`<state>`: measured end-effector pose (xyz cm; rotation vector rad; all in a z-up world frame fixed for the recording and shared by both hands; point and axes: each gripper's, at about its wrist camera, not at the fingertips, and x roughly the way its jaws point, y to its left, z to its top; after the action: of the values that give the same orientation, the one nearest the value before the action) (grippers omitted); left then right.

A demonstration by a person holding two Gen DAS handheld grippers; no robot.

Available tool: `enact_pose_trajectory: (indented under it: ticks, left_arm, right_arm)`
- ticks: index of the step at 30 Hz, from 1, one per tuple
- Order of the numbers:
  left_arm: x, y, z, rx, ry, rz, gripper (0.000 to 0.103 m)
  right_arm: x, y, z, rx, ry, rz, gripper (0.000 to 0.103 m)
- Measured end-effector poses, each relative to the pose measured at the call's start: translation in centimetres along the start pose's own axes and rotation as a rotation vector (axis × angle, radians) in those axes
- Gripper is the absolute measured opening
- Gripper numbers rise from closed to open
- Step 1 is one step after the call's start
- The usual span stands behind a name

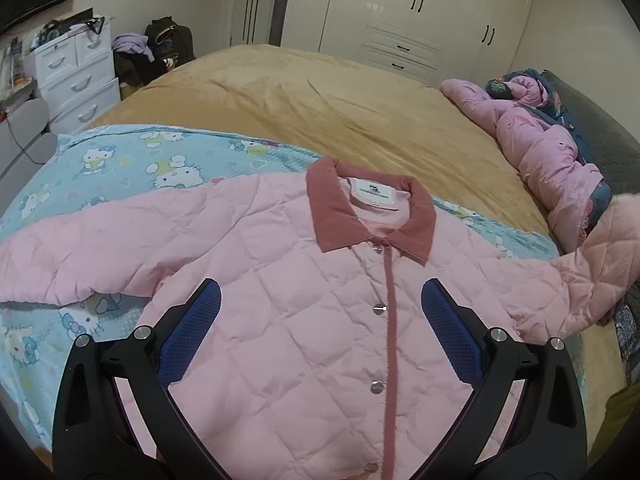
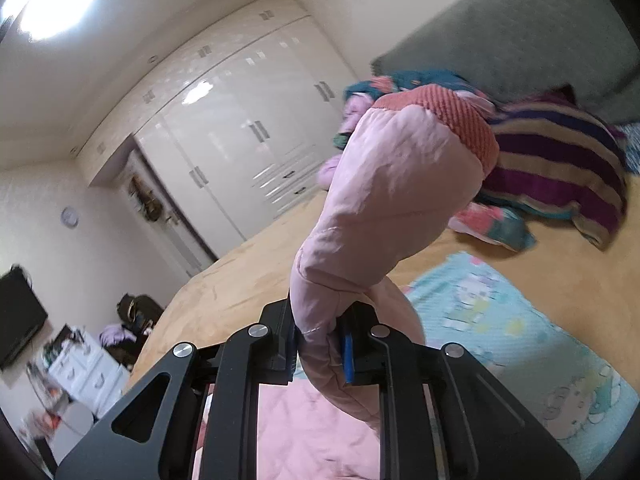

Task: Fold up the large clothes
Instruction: 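Lift the sleeve with the right gripper and fold it across the jacket front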

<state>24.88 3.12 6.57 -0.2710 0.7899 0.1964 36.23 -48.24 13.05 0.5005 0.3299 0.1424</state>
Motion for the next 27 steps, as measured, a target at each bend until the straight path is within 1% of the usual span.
enact_pose_trajectory:
  ticks: [3,7,9,14,19,24,27]
  left_arm:
    - [0.4,1.0,0.2,0.008,-0.001,0.022,0.094]
    - [1.0,2.7,0.6,0.004,0.015,0.013,0.094]
    - [1.3,3.9,0.9,-0.02,0.02,0.009,0.094]
    - [2.4,6.3,1.6,-0.068,0.042,-0.046,0.094]
    - [3.9,7.8,2.1,-0.08,0.054,-0.052,0.094]
    - [5.0,9.5,2.2,-0.098,0.045,-0.072,0.094]
    - [5.4,10.7,1.7,-0.111,0.022,-0.076,0.094]
  right_arm:
    - [0.6,3.0,-0.3,-0.066,-0.004,0.022,0.016]
    - [1.4,6.7,-1.8,-0.117,0.01,0.052,0.016]
    - [1.9,8.4,-2.5,-0.136,0.023,0.069,0.016]
    - [2.4,13.1,-5.1,-0.209,0.04,0.095,0.016]
    - [3.6,17.4,-7.6,-0.247,0.073,0.131,0.016]
    - [5.2,20.9,-10.0,-0.299,0.105,0.158,0.016]
    - [6.2,22.7,-11.8,-0.332,0.13,0.171,0.016]
